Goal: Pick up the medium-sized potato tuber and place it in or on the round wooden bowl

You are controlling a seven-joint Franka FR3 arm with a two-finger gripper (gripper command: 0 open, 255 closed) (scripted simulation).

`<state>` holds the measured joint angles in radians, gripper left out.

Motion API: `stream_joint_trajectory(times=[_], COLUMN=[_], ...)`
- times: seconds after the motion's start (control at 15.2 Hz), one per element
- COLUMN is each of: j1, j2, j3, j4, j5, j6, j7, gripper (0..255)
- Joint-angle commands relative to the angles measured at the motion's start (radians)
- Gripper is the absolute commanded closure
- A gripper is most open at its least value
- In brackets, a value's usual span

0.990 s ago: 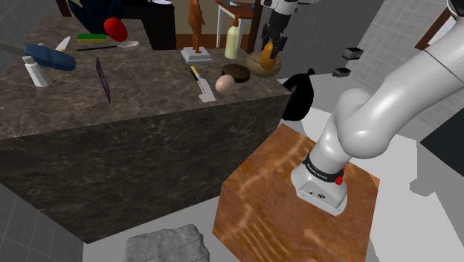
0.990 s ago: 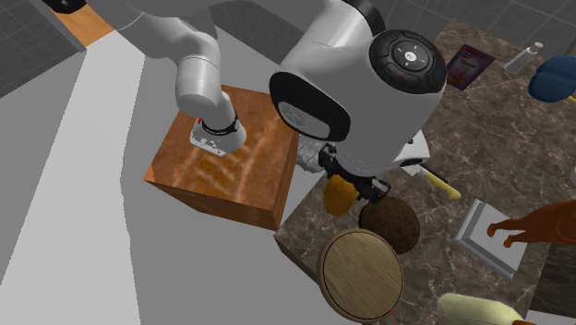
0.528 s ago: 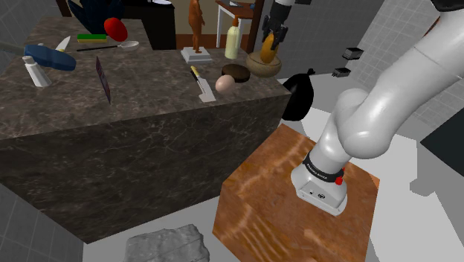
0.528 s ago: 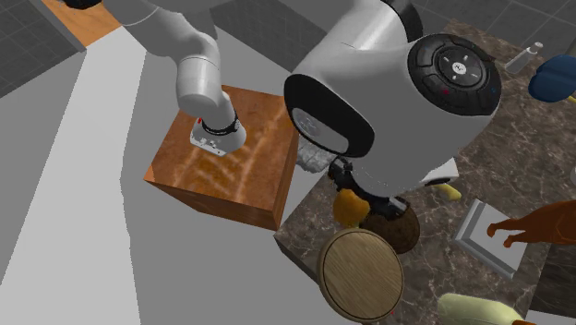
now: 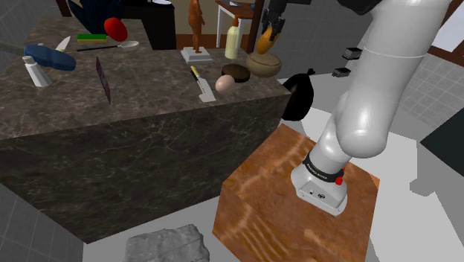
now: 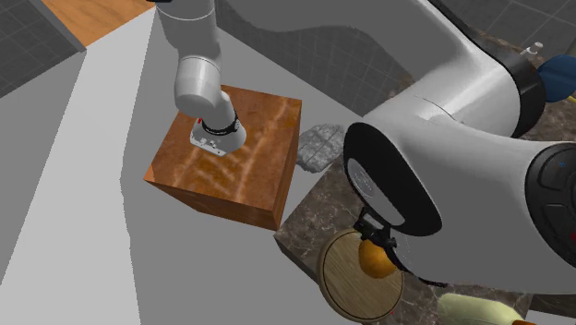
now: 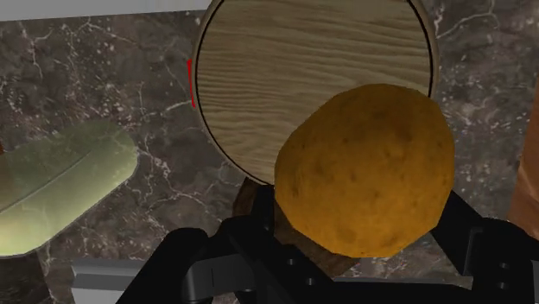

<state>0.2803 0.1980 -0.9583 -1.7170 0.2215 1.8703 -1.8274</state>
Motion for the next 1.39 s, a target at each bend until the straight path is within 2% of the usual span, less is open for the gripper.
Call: stream_joint_trajectory(times=[0.0, 0.92, 1.32], j1=[-0.076, -0.085, -0.085], j2=[0.112, 0.154, 0.154], j3=[0.011, 0.045, 0.044], j4=[0.101, -0.048, -0.048], j5=[0.095, 0.145, 0.145], j6=[-0.038, 0.135, 0.135], j7=[-0.070, -0.111, -0.112], gripper=[255, 255, 255])
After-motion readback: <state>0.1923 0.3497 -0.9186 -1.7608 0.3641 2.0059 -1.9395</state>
